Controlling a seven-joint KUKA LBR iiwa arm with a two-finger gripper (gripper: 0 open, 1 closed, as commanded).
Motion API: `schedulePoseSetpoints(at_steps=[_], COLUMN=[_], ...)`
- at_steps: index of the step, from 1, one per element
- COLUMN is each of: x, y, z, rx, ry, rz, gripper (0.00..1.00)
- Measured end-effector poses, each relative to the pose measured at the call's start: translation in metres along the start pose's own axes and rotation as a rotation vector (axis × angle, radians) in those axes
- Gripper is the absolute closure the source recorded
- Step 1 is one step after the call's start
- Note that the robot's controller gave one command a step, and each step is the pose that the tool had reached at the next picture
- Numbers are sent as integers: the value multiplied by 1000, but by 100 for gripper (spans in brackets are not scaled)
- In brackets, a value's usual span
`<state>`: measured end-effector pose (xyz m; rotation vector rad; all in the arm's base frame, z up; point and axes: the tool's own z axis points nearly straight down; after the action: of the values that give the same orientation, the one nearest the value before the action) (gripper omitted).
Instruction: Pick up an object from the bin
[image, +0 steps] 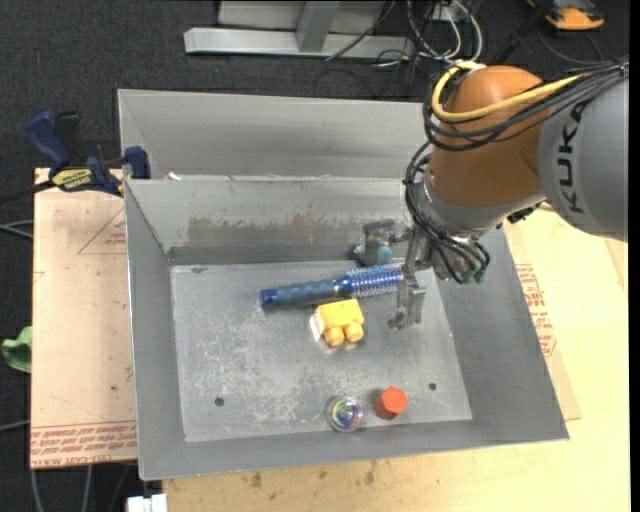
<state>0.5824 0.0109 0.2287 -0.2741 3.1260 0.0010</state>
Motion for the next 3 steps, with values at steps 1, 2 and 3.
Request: schedulePoseSetpoints(at_steps=[1,2,3], x=[-62,-62,-58], y=[-6,-12,-32], z=[162,96,162], rx=[-1,1,-3], ry=[2,-5,6], rz=[-222,-418,-385], gripper=[0,0,0])
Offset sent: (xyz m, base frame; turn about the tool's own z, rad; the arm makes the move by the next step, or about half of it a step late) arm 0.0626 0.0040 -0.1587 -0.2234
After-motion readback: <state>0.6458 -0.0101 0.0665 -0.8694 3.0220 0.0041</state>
